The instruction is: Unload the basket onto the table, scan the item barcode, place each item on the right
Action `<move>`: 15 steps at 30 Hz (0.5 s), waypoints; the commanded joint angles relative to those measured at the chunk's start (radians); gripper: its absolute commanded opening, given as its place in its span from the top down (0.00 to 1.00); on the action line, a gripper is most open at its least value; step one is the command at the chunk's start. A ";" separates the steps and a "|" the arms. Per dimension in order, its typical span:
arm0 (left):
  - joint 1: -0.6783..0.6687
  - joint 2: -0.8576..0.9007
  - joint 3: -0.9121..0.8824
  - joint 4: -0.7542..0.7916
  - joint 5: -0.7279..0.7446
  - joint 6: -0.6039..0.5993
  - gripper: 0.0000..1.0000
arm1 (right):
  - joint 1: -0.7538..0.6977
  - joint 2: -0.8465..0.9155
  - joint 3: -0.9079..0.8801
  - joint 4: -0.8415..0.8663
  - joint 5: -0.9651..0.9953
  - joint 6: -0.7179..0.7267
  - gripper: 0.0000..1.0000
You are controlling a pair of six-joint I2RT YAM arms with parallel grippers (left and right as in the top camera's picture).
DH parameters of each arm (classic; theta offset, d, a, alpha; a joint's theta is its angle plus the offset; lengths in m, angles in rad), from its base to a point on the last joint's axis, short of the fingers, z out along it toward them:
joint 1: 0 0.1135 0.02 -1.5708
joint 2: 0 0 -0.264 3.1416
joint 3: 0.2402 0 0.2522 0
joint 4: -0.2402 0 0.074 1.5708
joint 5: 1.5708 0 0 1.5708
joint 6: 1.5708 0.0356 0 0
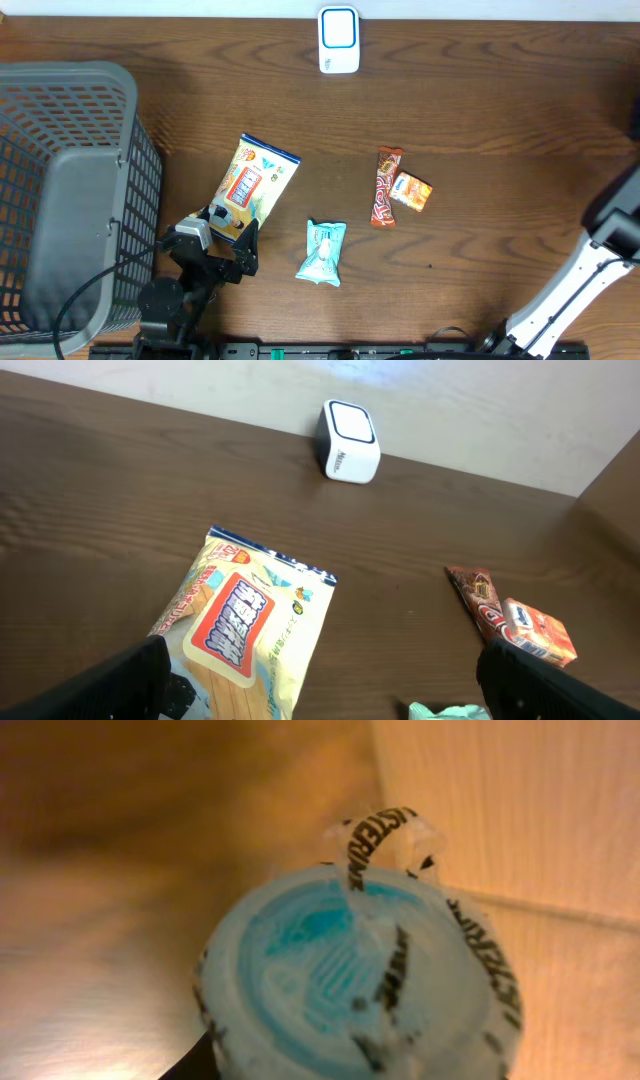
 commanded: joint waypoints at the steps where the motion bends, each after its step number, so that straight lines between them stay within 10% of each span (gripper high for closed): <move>1: 0.003 -0.001 -0.015 -0.025 0.016 0.020 0.02 | -0.036 -0.021 0.005 0.014 0.000 0.030 0.99; 9: 0.003 -0.001 -0.015 -0.025 0.016 0.020 0.02 | -0.048 -0.021 0.005 0.011 -0.064 0.161 0.75; 15: 0.003 -0.001 -0.015 -0.025 0.016 0.020 0.02 | -0.027 -0.039 0.006 0.000 -0.046 0.233 0.24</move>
